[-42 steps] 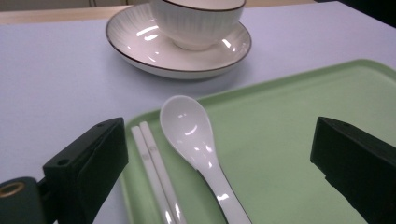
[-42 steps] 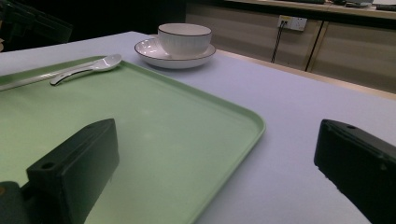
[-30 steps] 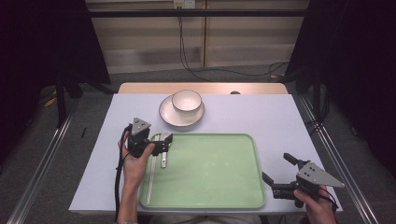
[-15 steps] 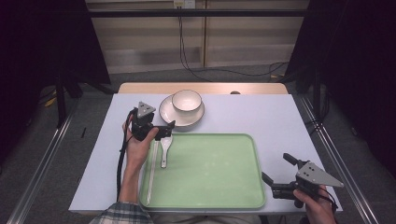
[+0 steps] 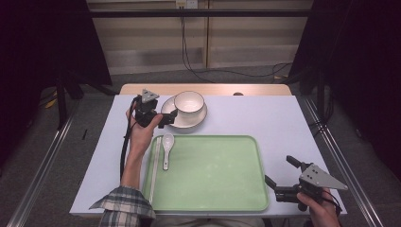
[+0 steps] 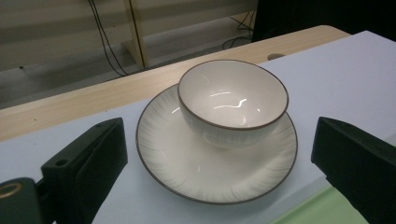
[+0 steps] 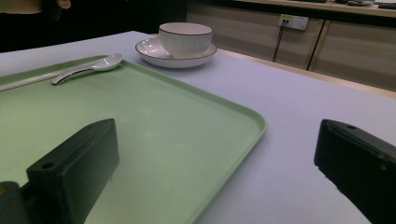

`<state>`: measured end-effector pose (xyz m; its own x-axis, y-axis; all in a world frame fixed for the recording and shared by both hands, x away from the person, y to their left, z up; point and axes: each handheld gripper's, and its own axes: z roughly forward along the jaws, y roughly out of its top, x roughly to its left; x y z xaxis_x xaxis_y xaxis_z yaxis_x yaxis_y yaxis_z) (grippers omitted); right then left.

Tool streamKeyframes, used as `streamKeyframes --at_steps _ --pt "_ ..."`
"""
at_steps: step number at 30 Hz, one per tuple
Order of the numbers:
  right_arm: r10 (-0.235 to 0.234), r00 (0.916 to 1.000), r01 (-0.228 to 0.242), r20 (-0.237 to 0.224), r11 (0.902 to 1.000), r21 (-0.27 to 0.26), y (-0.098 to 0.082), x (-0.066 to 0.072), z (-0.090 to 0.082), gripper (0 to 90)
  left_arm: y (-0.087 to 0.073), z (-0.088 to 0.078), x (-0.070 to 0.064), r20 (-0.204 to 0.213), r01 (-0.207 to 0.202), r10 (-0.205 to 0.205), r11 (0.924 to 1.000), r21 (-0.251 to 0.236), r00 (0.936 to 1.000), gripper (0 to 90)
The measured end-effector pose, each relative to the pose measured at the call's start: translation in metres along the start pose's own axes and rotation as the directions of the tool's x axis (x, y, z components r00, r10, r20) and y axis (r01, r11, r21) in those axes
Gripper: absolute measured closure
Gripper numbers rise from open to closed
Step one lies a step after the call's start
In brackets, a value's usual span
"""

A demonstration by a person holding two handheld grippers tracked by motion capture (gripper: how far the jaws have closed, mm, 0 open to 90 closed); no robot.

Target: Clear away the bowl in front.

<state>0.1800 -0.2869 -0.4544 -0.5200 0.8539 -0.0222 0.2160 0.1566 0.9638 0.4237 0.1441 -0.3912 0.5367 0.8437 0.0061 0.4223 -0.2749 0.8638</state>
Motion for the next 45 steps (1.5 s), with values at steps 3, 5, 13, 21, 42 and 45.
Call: streamKeyframes --at_steps 3,5,13,21,42,45 --pt "0.006 1.0 -0.006 0.007 1.0 0.004 -0.001 -0.001 0.0 0.0 0.008 0.006 0.005 0.0 0.009 -0.009 0.9999 0.004 1.0 3.9" --pt "0.006 1.0 -0.006 0.002 1.0 0.004 -0.001 -0.002 0.0 0.0 0.013 0.01 0.007 -0.002 0.017 -0.017 0.9998 0.003 0.9998 3.9" --pt "0.006 1.0 -0.006 0.004 1.0 0.001 -0.001 -0.001 0.0 0.0 0.025 0.039 0.013 -0.03 0.039 -0.036 0.9937 0.105 0.9989 4.7" --pt "0.007 1.0 -0.007 -0.007 1.0 0.006 -0.001 -0.001 0.0 0.0 0.03 0.065 0.019 -0.008 0.057 -0.056 0.9826 0.177 0.9984 3.6" --pt "0.006 0.9999 -0.006 -0.012 1.0 -0.002 -0.001 -0.001 -0.001 0.0 0.022 0.114 0.022 0.005 0.11 -0.119 0.9325 0.344 0.9929 15.1" --pt "0.008 1.0 -0.008 -0.004 1.0 -0.003 -0.001 -0.001 -0.001 0.0 0.021 0.119 0.019 -0.004 0.108 -0.114 0.9316 0.347 0.9935 17.0"
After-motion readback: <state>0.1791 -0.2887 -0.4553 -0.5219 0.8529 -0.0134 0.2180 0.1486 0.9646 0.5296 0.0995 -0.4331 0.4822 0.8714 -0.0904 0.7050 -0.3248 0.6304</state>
